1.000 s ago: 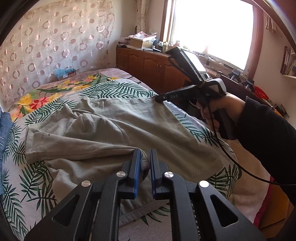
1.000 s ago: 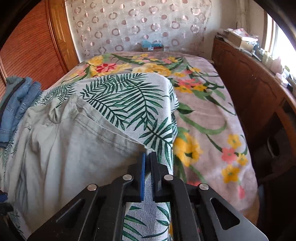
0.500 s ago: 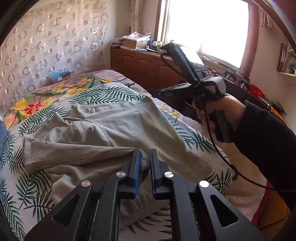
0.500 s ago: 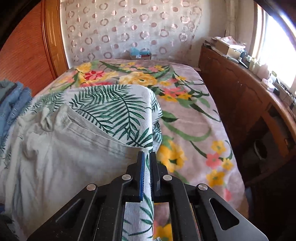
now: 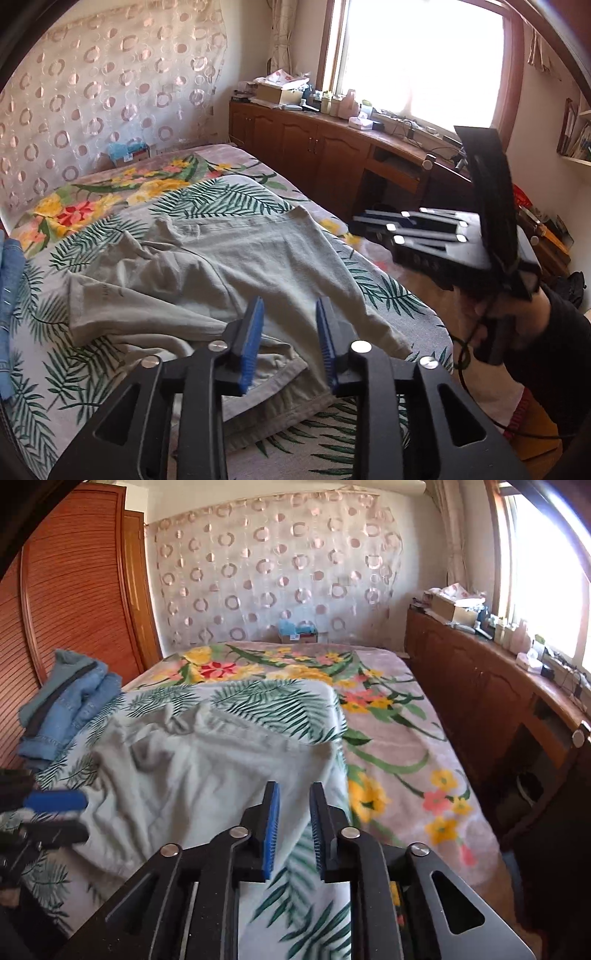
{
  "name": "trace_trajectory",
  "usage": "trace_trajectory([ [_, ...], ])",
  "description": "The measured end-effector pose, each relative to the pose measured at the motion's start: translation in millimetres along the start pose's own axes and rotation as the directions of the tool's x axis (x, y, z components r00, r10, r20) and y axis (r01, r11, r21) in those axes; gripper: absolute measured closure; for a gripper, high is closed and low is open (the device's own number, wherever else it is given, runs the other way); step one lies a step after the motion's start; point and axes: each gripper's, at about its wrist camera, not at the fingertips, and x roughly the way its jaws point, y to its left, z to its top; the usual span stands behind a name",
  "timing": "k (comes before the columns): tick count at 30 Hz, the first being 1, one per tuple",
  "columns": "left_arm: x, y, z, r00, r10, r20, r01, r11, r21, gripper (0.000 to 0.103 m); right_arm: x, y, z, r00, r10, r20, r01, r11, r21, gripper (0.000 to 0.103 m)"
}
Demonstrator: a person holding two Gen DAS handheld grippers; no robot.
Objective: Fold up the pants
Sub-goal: 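Open both grippers and release the folded pants, then grasp the folded pants edge with the right gripper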
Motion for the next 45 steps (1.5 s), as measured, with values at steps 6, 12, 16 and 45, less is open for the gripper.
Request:
trace_trajectory([
  [6, -10.6, 7.1, -6.1, 0.999, 0.029, 0.019, -0.029, 0.999, 0.022, 0.054, -10.0, 20.9, -15.3, 0.999, 0.041, -0.013, -0.041, 0.999, -0.01, 0.081],
  [12, -11.7, 37.6, -24.7, 0.998, 0.056, 0.002, -0.056, 0.998, -0.001, 0.027, -14.5, 29.1, -20.9, 0.995, 0.099, -0.026, -0.099, 0.995, -0.02, 0.081],
  [16, -13.1, 53.1, -37.7, 0.995, 0.104, -0.009, -0.104, 0.995, -0.005, 0.027, -12.4, 32.3, -26.6, 0.99, 0.128, -0.052, -0.13, 0.991, -0.038, 0.081],
  [45, -16.2, 80.9, -80.5, 0.99, 0.131, -0.061, -0.135, 0.988, -0.078, 0.027, 1.3, 41.3, -30.9, 0.974, 0.156, -0.166, -0.174, 0.98, -0.101, 0.081],
])
